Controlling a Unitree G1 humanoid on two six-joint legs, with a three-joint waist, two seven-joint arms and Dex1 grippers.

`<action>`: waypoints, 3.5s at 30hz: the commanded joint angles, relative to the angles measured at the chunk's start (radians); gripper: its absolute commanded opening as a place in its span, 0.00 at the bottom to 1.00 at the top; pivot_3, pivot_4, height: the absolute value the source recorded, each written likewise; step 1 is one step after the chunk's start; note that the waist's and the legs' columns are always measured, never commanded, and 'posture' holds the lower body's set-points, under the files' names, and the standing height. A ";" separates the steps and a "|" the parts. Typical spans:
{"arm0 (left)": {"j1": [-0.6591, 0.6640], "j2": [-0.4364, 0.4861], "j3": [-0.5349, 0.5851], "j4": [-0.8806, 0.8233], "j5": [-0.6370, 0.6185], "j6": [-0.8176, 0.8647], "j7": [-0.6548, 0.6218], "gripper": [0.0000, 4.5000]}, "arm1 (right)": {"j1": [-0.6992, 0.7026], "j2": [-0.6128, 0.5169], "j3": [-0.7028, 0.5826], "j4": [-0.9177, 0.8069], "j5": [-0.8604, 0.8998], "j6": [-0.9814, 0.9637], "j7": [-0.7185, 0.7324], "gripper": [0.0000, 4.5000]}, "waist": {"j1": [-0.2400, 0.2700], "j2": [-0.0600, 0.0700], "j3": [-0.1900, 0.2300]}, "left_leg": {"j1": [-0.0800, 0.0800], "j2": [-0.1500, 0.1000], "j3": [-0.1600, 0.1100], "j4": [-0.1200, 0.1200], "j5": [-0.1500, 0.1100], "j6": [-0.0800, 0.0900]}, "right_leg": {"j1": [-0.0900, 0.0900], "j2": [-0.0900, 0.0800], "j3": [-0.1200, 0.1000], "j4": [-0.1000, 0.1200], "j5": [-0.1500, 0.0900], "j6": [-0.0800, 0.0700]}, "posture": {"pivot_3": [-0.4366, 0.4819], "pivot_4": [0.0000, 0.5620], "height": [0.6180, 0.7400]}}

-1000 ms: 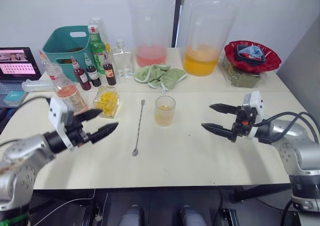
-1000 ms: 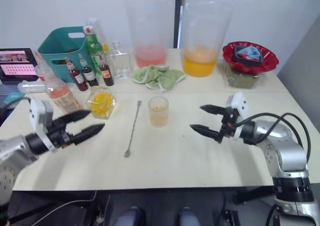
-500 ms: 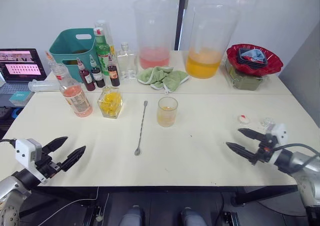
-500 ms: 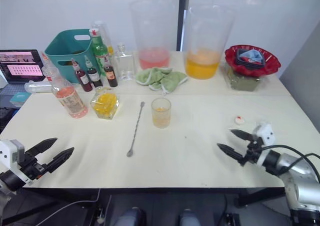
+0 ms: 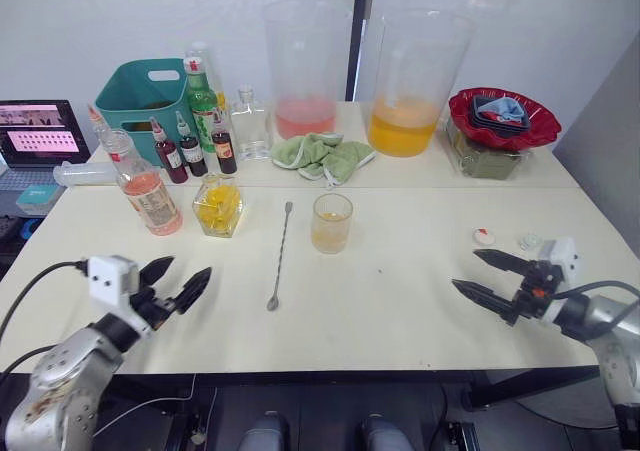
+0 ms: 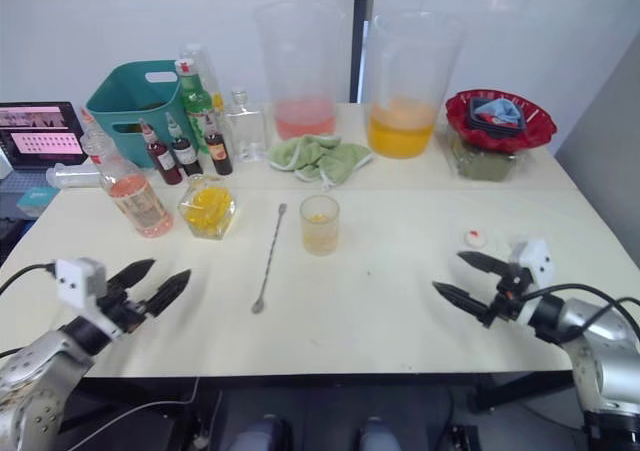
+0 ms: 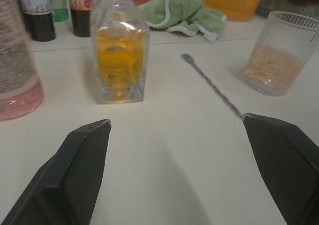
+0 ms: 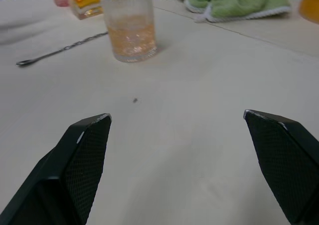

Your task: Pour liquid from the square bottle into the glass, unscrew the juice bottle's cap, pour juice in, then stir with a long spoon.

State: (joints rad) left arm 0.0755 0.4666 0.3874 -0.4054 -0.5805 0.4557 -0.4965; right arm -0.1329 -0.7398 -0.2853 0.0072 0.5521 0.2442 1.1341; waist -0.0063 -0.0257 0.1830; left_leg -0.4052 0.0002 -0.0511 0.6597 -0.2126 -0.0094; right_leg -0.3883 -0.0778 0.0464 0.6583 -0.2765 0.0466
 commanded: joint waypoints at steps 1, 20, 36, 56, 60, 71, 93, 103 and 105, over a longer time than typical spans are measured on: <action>-0.021 -0.013 -0.108 -0.116 0.081 0.055 0.116 1.00 | -0.025 -0.042 0.011 -0.082 0.056 0.058 0.054 1.00 | 0.002 0.000 0.000 | 0.000 -0.001 0.000 0.000 0.000 0.000 | 0.000 0.000 0.000 0.000 0.000 0.000 | 0.48 0.27 1.00; -0.277 -0.271 -0.485 -0.041 0.354 0.466 0.516 0.81 | -0.093 -0.126 0.041 -0.282 0.102 0.226 0.017 1.00 | 0.019 0.000 0.000 | -0.002 -0.002 -0.001 0.001 0.000 0.001 | 0.000 0.000 0.000 -0.001 0.000 0.001 | 0.48 0.27 1.00; -0.266 -0.171 -0.433 -0.024 0.405 0.449 0.411 0.01 | -0.048 -0.131 0.033 -0.298 0.084 0.194 -0.005 1.00 | 0.010 0.001 -0.001 | -0.001 -0.002 0.000 0.001 0.000 0.001 | 0.001 0.000 0.000 -0.001 0.000 0.001 | 0.48 0.27 1.00; -0.027 0.161 -0.204 -0.110 0.169 0.302 -0.088 0.13 | -0.017 -0.046 0.102 -0.254 0.006 0.109 -0.017 1.00 | 0.008 0.001 -0.001 | -0.001 -0.001 0.000 -0.001 0.000 0.001 | 0.000 -0.001 0.000 -0.003 0.000 0.000 | 0.48 0.27 1.00; -0.092 0.128 -0.183 -0.089 0.129 0.312 -0.073 0.41 | -0.007 -0.040 0.101 -0.253 -0.001 0.100 -0.027 1.00 | 0.014 0.001 -0.001 | -0.002 -0.001 0.000 -0.001 0.000 0.001 | 0.000 -0.001 0.000 -0.004 0.000 0.000 | 0.48 0.27 1.00; -0.375 0.174 -0.285 0.082 0.170 0.435 -0.020 1.00 | 0.002 -0.018 0.108 -0.261 -0.020 0.078 -0.055 1.00 | 0.008 0.001 -0.001 | -0.001 -0.001 -0.001 -0.001 0.000 0.001 | -0.001 0.000 -0.001 -0.002 0.000 0.000 | 0.48 0.27 1.00; -0.331 0.205 -0.414 0.104 0.268 0.456 -0.040 0.01 | -0.009 -0.014 0.128 -0.266 -0.030 0.070 -0.072 1.00 | 0.006 0.002 -0.001 | -0.001 -0.002 -0.001 -0.001 0.000 0.001 | 0.000 -0.001 -0.001 -0.002 0.000 0.000 | 0.48 0.27 1.00; -0.141 0.352 -0.250 -0.093 0.181 0.406 -0.178 0.01 | -0.052 0.010 0.177 -0.210 -0.053 0.054 -0.049 1.00 | -0.007 0.002 -0.001 | -0.001 0.000 -0.001 -0.002 -0.001 0.001 | -0.002 0.000 0.000 -0.002 0.000 0.000 | 0.48 0.27 1.00; -0.111 0.385 -0.258 -0.088 0.198 0.381 -0.198 0.01 | -0.060 0.013 0.181 -0.203 -0.057 0.052 -0.046 1.00 | -0.004 0.002 -0.001 | -0.001 -0.001 -0.001 -0.002 0.000 0.001 | -0.002 0.000 0.000 -0.002 0.000 0.000 | 0.48 0.27 1.00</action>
State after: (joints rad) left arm -0.0406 0.8321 0.1140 -0.4681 -0.3931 0.8658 -0.6759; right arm -0.1815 -0.7213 -0.0883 -0.1850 0.4921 0.3277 1.0822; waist -0.0102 -0.0240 0.1824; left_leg -0.4066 -0.0005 -0.0520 0.6574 -0.2131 -0.0089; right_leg -0.3899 -0.0784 0.0458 0.6559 -0.2767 0.0469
